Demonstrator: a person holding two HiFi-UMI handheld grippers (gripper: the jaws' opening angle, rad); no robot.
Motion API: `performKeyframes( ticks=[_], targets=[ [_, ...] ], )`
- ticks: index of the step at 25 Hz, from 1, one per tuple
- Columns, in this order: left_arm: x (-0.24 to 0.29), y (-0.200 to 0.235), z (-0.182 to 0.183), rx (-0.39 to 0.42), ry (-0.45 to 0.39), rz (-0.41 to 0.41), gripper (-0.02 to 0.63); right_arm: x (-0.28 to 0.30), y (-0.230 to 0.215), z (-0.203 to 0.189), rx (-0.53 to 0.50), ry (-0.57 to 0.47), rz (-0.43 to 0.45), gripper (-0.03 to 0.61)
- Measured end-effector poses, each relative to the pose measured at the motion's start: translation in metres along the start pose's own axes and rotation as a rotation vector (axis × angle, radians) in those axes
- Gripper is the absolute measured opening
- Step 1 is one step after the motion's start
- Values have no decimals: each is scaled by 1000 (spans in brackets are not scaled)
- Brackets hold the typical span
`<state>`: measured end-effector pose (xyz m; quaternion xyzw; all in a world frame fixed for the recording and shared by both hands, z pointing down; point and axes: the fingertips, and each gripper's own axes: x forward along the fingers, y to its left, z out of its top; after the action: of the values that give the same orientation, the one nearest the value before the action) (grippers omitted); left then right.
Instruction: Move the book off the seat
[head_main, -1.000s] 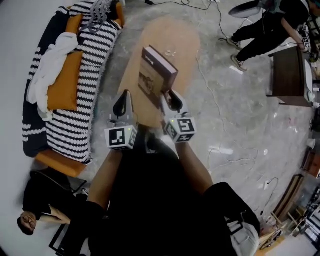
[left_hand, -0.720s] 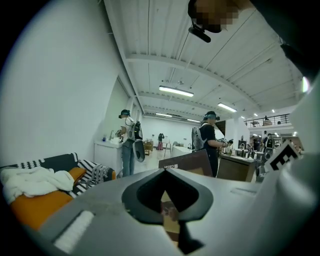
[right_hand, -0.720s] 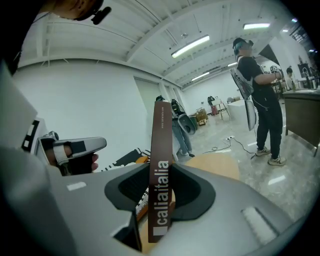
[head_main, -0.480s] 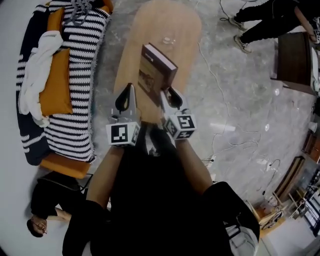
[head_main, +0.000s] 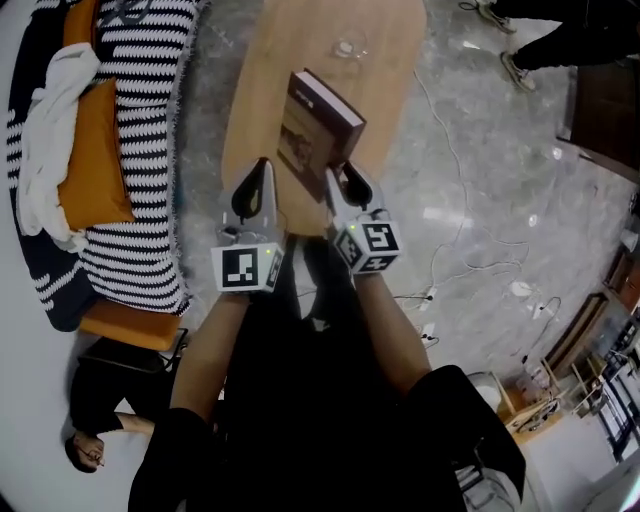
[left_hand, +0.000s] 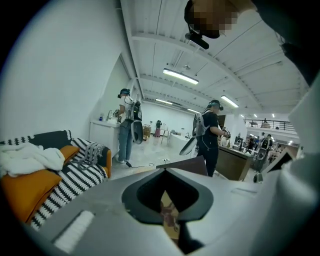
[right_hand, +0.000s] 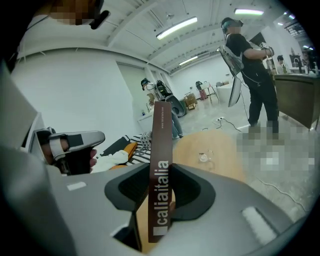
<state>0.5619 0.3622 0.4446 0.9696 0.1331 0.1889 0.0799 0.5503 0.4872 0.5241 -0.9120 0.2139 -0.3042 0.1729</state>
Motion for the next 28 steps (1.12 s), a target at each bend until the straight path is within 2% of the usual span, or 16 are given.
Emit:
performKeyframes(
  ticks=[5, 18, 25, 28],
  targets=[
    [22, 13, -36, -4, 39, -19, 6, 27, -19, -39, 45, 55, -16, 143],
    [62, 28, -104, -40, 97, -65, 7, 69, -56, -110, 136, 182, -13, 144],
    [74, 29, -150, -74, 132, -74, 6, 86, -66, -149, 163, 227, 20, 144],
    [76, 29, -164, -84, 144, -71, 6, 91, -76, -155, 212, 222, 23, 146]
  ],
)
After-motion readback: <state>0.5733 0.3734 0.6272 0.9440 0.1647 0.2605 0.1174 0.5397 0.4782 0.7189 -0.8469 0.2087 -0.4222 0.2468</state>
